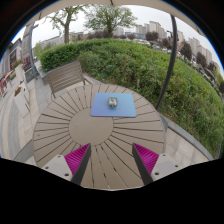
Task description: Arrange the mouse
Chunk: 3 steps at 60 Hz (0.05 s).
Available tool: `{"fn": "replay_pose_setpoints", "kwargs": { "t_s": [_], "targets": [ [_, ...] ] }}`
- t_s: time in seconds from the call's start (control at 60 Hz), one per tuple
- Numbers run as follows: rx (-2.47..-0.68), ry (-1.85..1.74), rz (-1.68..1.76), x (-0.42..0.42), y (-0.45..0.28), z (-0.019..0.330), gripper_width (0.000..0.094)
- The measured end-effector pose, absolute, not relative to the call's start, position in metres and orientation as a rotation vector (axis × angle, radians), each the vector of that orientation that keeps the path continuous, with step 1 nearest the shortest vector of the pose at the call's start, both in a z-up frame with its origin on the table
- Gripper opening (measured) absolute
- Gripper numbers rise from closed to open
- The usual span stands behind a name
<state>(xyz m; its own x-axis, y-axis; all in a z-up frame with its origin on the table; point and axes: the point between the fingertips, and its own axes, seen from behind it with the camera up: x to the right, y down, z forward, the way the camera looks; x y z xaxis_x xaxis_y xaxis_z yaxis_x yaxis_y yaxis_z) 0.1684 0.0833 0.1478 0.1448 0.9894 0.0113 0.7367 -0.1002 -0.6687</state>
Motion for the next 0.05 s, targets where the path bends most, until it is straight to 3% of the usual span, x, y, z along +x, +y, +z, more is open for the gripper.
{"fn": "replay_pose_setpoints", "kwargs": {
  "t_s": [0.05],
  "targets": [
    [-1.898, -1.623, 0.624, 0.1655, 0.0854, 0.1507, 0.0847]
  ]
}}
